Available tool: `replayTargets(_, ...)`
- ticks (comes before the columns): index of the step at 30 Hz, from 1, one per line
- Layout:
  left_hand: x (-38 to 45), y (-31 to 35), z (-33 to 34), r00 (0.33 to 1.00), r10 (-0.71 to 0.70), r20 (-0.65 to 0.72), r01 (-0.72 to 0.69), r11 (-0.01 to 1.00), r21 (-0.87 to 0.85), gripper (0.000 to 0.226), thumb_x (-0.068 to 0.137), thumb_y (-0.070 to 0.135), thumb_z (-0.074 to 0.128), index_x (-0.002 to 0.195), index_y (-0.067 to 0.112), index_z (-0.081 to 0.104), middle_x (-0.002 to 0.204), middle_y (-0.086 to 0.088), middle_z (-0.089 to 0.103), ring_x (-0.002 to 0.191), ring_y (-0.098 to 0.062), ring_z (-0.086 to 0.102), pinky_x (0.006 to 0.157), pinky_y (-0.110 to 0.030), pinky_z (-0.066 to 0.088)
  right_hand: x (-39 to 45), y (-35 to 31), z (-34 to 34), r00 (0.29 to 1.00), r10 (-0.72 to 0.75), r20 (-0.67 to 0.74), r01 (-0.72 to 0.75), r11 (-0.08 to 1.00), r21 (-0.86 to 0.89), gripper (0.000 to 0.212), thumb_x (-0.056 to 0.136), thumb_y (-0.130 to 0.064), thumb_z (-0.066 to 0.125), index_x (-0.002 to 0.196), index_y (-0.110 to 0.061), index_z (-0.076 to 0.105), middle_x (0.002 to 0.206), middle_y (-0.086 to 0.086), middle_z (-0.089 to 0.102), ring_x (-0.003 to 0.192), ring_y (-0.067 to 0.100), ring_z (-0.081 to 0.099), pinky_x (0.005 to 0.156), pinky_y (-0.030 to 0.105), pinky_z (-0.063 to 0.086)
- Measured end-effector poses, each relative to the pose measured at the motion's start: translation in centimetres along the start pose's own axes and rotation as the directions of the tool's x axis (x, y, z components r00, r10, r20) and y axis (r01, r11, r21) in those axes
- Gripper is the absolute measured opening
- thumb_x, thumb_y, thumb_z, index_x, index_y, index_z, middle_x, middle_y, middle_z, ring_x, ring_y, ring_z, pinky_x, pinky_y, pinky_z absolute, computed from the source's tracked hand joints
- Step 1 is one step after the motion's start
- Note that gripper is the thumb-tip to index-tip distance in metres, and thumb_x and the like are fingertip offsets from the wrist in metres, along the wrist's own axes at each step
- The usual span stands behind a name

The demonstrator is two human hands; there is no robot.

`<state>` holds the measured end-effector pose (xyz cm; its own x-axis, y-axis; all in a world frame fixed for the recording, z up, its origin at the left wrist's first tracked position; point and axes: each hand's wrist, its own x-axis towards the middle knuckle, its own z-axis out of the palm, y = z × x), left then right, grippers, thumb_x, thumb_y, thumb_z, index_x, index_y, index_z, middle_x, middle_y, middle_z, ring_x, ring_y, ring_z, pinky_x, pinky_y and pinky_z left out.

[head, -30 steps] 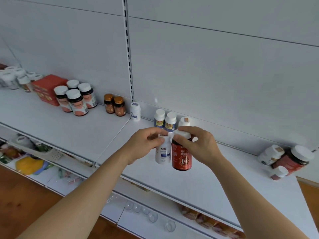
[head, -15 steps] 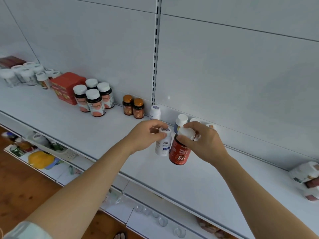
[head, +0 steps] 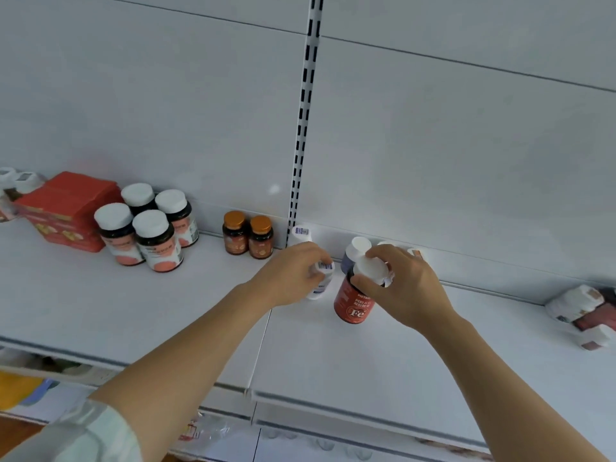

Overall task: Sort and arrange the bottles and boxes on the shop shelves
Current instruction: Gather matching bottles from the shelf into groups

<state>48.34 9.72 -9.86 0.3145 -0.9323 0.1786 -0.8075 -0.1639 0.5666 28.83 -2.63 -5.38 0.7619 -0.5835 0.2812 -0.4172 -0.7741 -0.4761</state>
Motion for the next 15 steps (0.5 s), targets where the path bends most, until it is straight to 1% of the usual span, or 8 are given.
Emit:
replayTargets(1,0.2,0.0,-0.4,0.998,0.046,0.033,-0.048,0.997,0.067,0.024,0.089,0.023,0.063,0.113,0.025,0.064,0.116,0.010,0.061,0.110,-0.012,0.054,0.090,-0.033,0.048,-0.1,0.0,0.1,1.000,0.002,-0.017,-0.002,1.000,-0.001,0.041,0.074,-0.043,0.077,0.108,-0.026,0.063,0.090,-0.014,0.058,0.075,0.002,0.048,0.060,0.014,0.036)
replayTargets(3,0.8,0.0,-1.0,0.988,0.120,0.092,-0.135,0.974,0.184,0.023,0.088,0.028,0.061,0.112,0.026,0.063,0.114,0.010,0.062,0.111,-0.014,0.052,0.088,-0.036,0.048,-0.2,-0.2,0.3,0.999,0.008,-0.040,-0.008,1.000,-0.006,0.041,0.073,-0.043,0.078,0.107,-0.025,0.063,0.087,-0.013,0.058,0.073,0.008,0.047,0.060,0.022,0.042)
replayTargets(6,1.9,0.1,-1.7,0.974,0.192,0.119,-0.219,0.935,0.278,0.022,0.088,0.032,0.064,0.108,0.024,0.065,0.105,0.004,0.066,0.106,-0.020,0.054,0.085,-0.038,0.047,-0.4,-0.4,0.6,0.999,0.037,-0.036,-0.037,0.999,0.006,0.040,0.074,-0.042,0.078,0.107,-0.026,0.062,0.088,-0.010,0.061,0.074,0.016,0.054,0.062,0.034,0.050)
replayTargets(8,2.8,0.2,-2.1,0.975,0.186,0.120,-0.215,0.928,0.306,0.025,0.087,0.034,0.065,0.111,0.025,0.066,0.102,0.000,0.065,0.106,-0.021,0.053,0.088,-0.037,0.044,-0.4,-0.5,0.5,0.998,0.044,-0.037,-0.044,0.999,0.009,0.041,0.074,-0.044,0.078,0.107,-0.027,0.062,0.089,-0.010,0.062,0.075,0.016,0.055,0.063,0.037,0.052)
replayTargets(11,4.4,-0.1,-2.6,0.985,0.143,0.093,-0.165,0.944,0.285,0.029,0.087,0.037,0.066,0.116,0.031,0.065,0.107,-0.001,0.061,0.109,-0.020,0.052,0.093,-0.035,0.040,-0.3,-0.2,0.1,0.997,0.059,-0.040,-0.059,0.998,0.015,0.041,0.074,-0.045,0.077,0.108,-0.028,0.062,0.091,-0.012,0.061,0.078,0.015,0.054,0.067,0.038,0.052)
replayTargets(15,6.3,-0.4,-2.5,0.990,0.113,0.085,-0.133,0.949,0.286,0.032,0.087,0.037,0.067,0.118,0.032,0.065,0.110,-0.003,0.058,0.106,-0.021,0.053,0.091,-0.032,0.039,-0.2,0.3,-0.4,0.996,0.073,-0.041,-0.073,0.997,0.007,0.042,0.074,-0.047,0.076,0.109,-0.029,0.061,0.089,-0.020,0.052,0.079,0.016,0.056,0.069,0.039,0.053)
